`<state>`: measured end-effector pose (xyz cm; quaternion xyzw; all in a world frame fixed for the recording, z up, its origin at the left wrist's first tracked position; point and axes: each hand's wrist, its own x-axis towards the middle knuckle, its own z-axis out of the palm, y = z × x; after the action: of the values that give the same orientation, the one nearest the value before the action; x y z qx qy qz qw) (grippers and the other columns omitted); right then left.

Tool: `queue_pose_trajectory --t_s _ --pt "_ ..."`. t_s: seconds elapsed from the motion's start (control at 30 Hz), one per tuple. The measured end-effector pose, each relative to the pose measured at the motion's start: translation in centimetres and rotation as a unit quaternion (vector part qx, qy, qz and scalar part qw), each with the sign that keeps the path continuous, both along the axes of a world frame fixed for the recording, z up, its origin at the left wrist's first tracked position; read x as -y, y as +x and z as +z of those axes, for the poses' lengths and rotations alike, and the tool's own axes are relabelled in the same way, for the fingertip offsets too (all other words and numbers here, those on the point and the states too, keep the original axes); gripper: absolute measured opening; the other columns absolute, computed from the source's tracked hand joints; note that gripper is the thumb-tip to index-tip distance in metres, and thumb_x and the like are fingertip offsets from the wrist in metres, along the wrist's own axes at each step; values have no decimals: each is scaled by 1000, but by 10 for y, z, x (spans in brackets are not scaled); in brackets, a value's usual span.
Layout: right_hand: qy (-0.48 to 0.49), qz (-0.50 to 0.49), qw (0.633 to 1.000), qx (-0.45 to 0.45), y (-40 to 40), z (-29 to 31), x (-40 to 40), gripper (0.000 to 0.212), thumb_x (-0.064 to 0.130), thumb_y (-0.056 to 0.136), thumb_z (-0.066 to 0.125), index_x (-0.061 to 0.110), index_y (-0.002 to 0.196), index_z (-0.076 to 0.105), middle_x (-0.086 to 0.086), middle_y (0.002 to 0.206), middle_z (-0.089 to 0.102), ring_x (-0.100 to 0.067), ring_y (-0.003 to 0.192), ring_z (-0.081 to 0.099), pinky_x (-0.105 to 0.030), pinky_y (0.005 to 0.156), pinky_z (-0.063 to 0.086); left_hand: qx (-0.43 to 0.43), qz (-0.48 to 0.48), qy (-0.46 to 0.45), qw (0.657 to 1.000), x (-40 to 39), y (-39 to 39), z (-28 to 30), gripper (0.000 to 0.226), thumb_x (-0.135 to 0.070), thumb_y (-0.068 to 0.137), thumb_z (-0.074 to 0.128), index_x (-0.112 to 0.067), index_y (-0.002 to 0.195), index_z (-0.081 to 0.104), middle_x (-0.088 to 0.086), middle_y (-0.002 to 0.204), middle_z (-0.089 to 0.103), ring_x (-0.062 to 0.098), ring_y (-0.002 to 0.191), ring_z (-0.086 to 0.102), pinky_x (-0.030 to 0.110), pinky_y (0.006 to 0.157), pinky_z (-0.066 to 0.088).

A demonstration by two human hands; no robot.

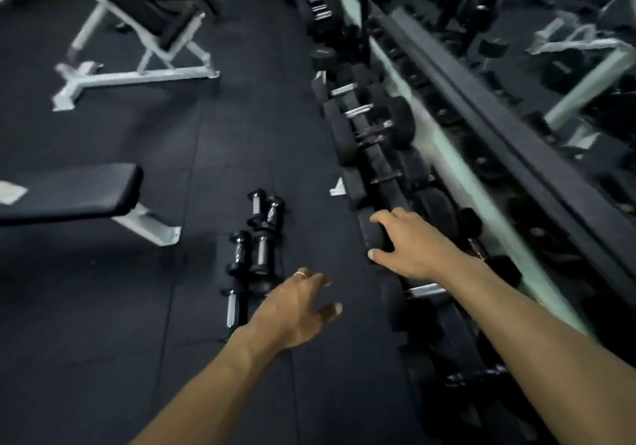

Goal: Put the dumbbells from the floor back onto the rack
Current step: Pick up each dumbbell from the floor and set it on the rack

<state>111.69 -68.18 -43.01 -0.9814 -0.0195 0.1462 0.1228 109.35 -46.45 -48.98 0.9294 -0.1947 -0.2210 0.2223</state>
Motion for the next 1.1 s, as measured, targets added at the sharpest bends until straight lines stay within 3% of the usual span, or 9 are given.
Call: queue_pose_trajectory --t_s 0.2,0.33,0.57,0.87,1.1 --pt "6 52 998 -44 44 -44 -111 66 43 91 60 22 147 33 -3 142 43 -25 129 44 -42 100 44 -40 39 51 997 -105 6 -35 54 -49 92 54 -21 137 47 2 129 49 23 116 53 32 91 45" --pt "14 86 993 -75 71 -84 -157 68 41 91 61 23 148 30 -3 143 44 -25 129 45 -43 100 45 -92 81 47 991 -146 18 -69 40 -50 89 54 -21 117 55 2 115 55 23 101 58 40 87 51" --pt "28 119 983 -136 142 -186 -188 70 39 89 65 24 148 31 -3 139 46 -24 124 49 -42 99 46 -145 136 55 979 -173 68 -165 54 -53 91 51 -24 136 47 1 130 52 23 118 54 37 94 47" --pt "67 123 967 -211 221 -404 -191 78 40 88 68 27 151 24 -2 142 46 -20 129 48 -42 105 44 -221 191 60 954 -179 135 -365 44 -51 94 49 -25 130 49 -3 128 51 16 118 53 32 95 46" --pt "53 130 963 -230 259 -576 -208 80 42 85 70 26 150 26 -4 140 45 -23 128 48 -40 103 44 -235 196 33 951 -179 176 -544 49 -50 88 57 -24 130 54 3 120 57 23 115 57 35 96 46"
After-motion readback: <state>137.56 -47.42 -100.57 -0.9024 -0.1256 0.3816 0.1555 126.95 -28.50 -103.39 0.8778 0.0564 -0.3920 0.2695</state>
